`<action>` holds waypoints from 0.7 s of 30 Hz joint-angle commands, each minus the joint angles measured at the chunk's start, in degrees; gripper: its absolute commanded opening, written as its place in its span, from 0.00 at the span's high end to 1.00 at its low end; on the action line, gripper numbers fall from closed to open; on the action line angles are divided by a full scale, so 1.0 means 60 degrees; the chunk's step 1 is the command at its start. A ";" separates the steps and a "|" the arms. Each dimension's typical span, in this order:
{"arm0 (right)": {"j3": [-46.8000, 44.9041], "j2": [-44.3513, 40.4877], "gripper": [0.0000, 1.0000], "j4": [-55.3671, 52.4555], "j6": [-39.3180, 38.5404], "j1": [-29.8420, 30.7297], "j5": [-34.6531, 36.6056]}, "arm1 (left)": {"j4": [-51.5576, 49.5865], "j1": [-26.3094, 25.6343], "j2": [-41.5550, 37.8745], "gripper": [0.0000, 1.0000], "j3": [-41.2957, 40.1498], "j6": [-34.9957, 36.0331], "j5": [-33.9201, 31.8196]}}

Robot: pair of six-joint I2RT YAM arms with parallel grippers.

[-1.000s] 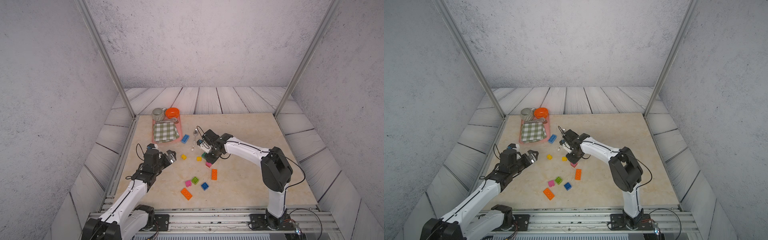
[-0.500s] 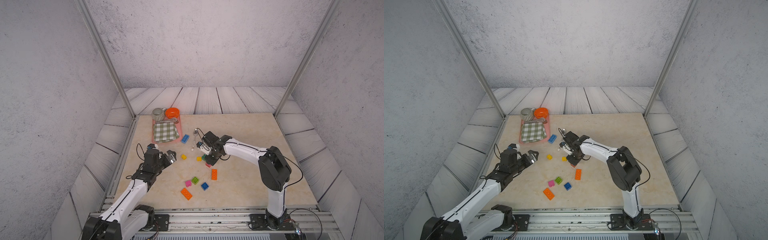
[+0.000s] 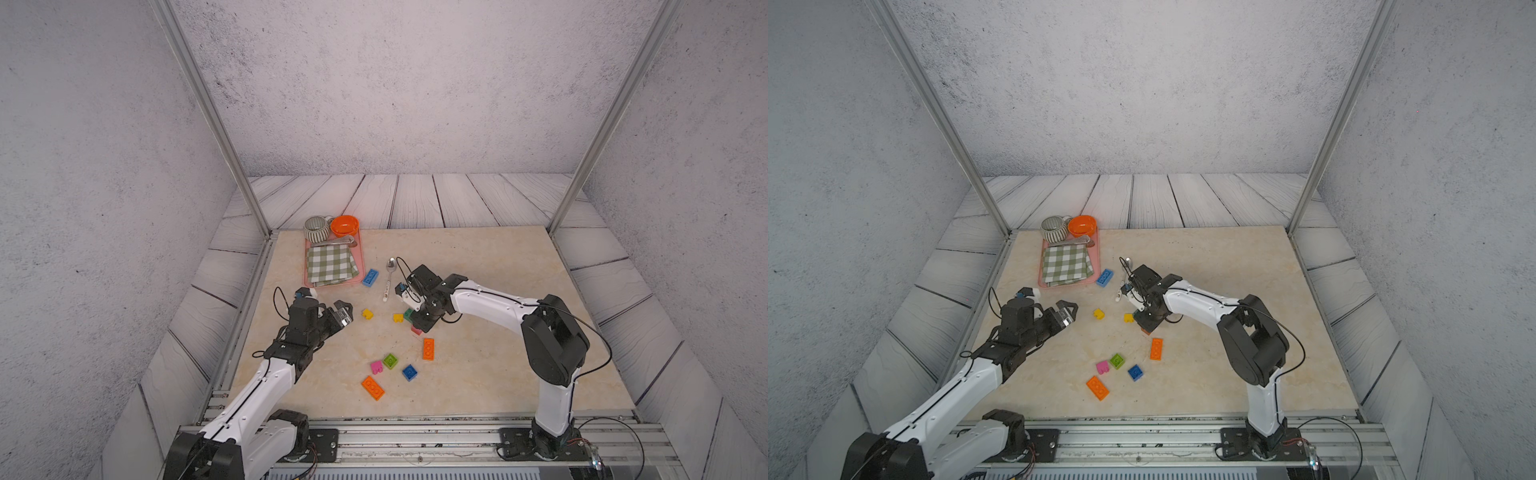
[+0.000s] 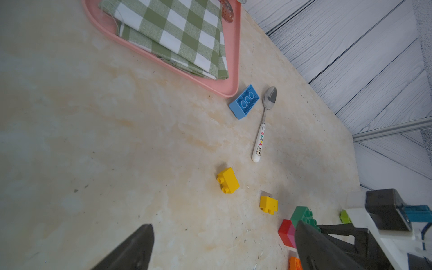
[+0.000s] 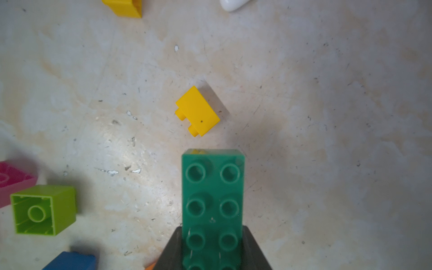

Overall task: Assemble the letter p with lego
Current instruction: Assemble the lego brick with the lego brick.

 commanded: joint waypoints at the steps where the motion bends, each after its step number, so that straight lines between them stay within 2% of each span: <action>1: -0.0496 0.0376 1.00 -0.0417 -0.0068 0.0044 -0.0331 | 0.0122 0.0081 0.0035 0.02 -0.0053 0.0112 0.0031; 10: -0.0002 0.1325 1.00 -0.0907 -0.0281 0.0033 -0.0340 | 0.0119 0.0093 0.0040 0.02 -0.0065 0.0146 0.0005; 21: -0.0340 0.1856 1.00 -0.0620 0.0032 0.0001 -0.0083 | 0.0085 0.0105 -0.0035 0.02 -0.0055 0.0149 0.0003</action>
